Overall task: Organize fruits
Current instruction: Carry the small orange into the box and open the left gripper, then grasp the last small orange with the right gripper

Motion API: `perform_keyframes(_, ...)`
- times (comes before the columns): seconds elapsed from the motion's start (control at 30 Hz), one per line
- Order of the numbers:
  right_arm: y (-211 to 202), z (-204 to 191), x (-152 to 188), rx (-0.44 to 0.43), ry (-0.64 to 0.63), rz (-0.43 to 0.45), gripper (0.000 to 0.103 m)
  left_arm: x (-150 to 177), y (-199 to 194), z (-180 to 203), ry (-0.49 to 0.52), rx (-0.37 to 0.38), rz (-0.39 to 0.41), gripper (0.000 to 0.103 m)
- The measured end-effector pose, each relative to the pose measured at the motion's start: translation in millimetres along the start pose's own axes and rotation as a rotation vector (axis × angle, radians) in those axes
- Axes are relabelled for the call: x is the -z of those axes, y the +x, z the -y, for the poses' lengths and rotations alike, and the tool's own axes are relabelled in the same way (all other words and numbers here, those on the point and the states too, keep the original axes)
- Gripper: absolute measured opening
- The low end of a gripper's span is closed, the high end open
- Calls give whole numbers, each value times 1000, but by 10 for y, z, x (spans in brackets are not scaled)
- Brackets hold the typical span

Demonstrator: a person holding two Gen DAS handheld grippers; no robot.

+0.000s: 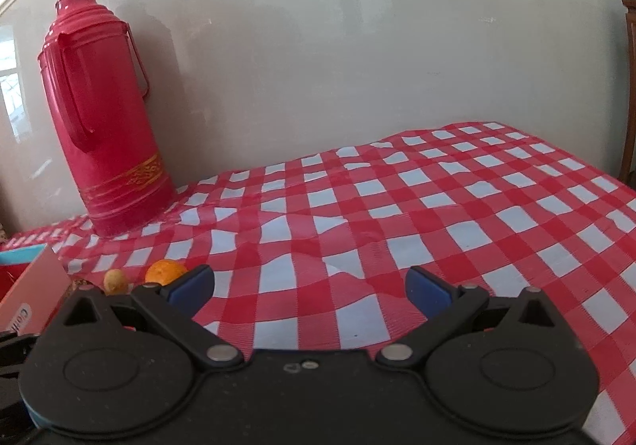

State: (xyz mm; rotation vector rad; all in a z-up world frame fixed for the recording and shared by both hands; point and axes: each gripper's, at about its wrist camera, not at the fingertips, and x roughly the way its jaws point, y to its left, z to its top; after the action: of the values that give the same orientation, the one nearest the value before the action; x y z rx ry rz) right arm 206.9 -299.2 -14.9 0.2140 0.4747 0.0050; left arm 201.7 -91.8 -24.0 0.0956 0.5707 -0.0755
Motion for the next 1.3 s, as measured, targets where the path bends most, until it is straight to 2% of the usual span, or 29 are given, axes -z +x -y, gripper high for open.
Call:
perform_keyframes(0.17,-7,-99,5,-60,33,-15,97,1,-347,-234,-25,-69,59,32)
perform_keyframes(0.47,-145,-421,89,-110,-35,-12,97,176,-946,-841,-93,-212,139,32)
perform_keyframes(0.7,-197,-580,175,-99,-73,-13,97,454,-1065,-1516,-207,-318,114,32)
perform_keyframes(0.73,-210,-607,191,-96,-83,-11,97,500,-1040,-1581,-216,-320,96,35)
perform_keyframes(0.83,-261,-714,238,-91,-127,6,97,593,-1041,-1662,-241,-324,111,98)
perform_keyframes(0.87,-278,-764,252,-92,-147,15,97,595,-1091,-1670,-238,-343,140,103)
perform_keyframes(0.97,-303,-897,286,-99,-196,38,97,589,-1160,-1683,-244,-343,168,103)
perform_keyframes(1.3,-192,-1202,329,-105,-355,60,97,596,-1206,-1787,-249,-377,183,103)
